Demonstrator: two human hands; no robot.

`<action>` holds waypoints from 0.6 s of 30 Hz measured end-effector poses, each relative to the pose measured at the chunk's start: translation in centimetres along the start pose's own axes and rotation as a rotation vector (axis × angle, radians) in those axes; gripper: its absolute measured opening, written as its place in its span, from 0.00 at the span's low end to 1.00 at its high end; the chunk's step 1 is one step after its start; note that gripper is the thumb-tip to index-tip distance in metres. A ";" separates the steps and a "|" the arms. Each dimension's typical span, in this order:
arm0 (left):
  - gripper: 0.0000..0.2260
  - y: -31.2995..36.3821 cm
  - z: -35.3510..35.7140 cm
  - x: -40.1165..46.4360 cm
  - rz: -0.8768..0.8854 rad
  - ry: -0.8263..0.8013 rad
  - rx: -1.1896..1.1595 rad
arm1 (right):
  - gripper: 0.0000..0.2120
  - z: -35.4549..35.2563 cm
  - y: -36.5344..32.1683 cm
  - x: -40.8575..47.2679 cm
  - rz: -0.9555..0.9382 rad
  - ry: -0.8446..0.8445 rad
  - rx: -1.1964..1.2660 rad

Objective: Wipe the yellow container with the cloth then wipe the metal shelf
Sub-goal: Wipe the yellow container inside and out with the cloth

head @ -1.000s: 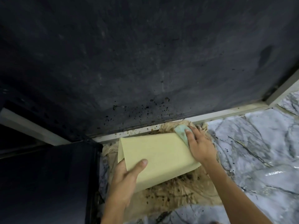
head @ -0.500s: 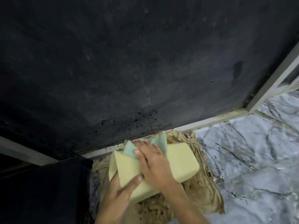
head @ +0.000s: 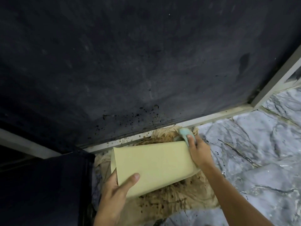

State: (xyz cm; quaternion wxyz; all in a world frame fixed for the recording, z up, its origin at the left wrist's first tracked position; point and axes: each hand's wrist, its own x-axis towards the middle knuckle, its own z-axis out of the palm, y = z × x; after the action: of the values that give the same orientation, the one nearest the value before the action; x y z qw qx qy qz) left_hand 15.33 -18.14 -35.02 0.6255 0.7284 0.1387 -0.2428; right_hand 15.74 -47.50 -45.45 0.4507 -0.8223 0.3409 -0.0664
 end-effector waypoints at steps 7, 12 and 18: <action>0.17 5.7 -0.3 -0.7 0.184 -0.252 0.522 | 0.15 -3.2 -2.1 1.0 -0.107 0.178 0.015; 0.18 8.8 2.4 -0.3 0.296 -0.398 1.288 | 0.13 -5.0 -5.1 -0.5 -0.190 0.184 0.069; 0.22 8.5 3.9 -1.6 0.384 -0.423 1.693 | 0.09 -7.5 -7.9 -2.5 -0.308 0.166 0.074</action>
State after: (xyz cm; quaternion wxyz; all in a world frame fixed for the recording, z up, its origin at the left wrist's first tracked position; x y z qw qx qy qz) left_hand 17.53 -23.28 -27.39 -0.0796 0.8968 -0.3298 -0.2841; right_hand 14.64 -48.29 -34.37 0.4355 -0.8393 0.2443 -0.2149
